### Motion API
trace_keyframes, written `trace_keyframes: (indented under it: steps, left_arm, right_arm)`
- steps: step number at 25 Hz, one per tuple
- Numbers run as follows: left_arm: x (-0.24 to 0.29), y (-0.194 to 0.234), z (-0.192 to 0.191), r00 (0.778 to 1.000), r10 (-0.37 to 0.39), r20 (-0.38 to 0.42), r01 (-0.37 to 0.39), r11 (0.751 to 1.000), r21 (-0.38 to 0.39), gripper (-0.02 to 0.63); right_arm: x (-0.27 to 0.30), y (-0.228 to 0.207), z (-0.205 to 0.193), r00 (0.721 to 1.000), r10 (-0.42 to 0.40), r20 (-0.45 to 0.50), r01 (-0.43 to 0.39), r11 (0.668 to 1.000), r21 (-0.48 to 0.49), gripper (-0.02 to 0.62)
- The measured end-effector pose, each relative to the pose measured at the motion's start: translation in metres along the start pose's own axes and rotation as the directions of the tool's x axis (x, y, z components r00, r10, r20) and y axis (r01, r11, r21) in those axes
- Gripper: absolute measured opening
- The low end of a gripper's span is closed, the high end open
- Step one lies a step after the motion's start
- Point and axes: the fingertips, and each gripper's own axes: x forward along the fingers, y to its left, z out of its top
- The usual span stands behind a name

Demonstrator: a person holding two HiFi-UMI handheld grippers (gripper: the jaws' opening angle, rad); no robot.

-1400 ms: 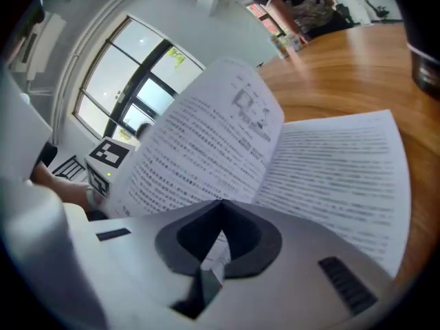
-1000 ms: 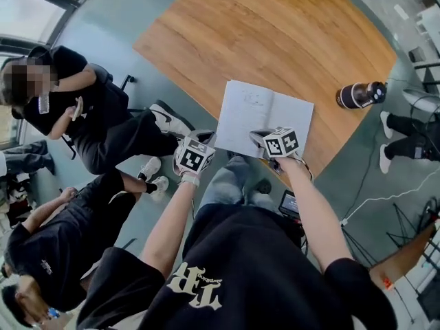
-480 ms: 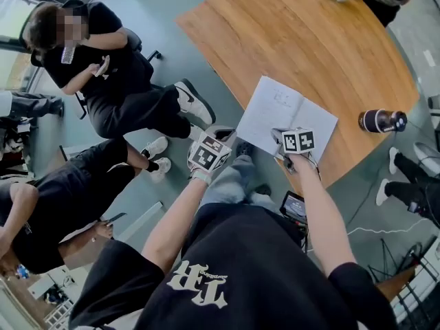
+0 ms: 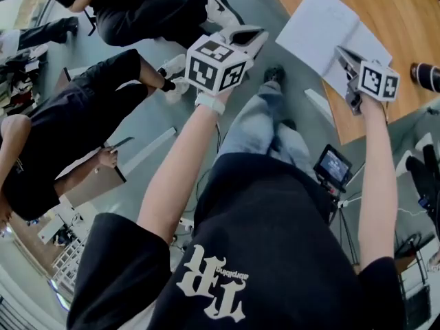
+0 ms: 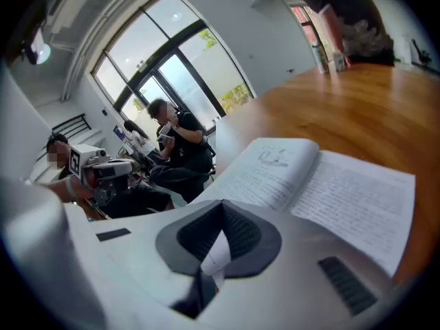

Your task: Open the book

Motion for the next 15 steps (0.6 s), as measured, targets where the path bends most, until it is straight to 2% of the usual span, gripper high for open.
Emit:
trace_keyframes:
  steps: [2,4,6,11,15]
  left_arm:
    - [-0.018,0.006,-0.024,1.000,0.007,0.009,-0.007,1.000,-0.014,0.008]
    - [-0.028,0.018,-0.021,0.999,0.038,0.036,-0.038,0.999,0.010,0.008]
    - [-0.034,0.004,-0.012,0.996,0.029,0.082,-0.031,0.999,0.023,0.008]
    - [-0.040,-0.069,0.005,0.984,-0.079,0.159,0.062,0.992,0.111,0.008]
    - [-0.049,-0.123,0.023,0.961,-0.179,0.210,0.141,0.973,0.185,0.008]
  right_arm:
    - [-0.010,-0.003,-0.015,0.999,-0.014,0.037,0.014,1.000,0.001,-0.012]
    - [-0.022,-0.001,-0.005,0.996,-0.038,0.083,0.040,0.999,-0.022,-0.013]
    - [-0.044,0.013,-0.006,0.992,-0.062,0.108,0.070,0.995,-0.076,-0.012]
    - [-0.095,0.053,-0.031,0.982,-0.091,0.163,0.125,0.970,-0.207,-0.012]
    - [-0.146,0.083,-0.045,0.966,-0.126,0.226,0.195,0.930,-0.313,-0.012]
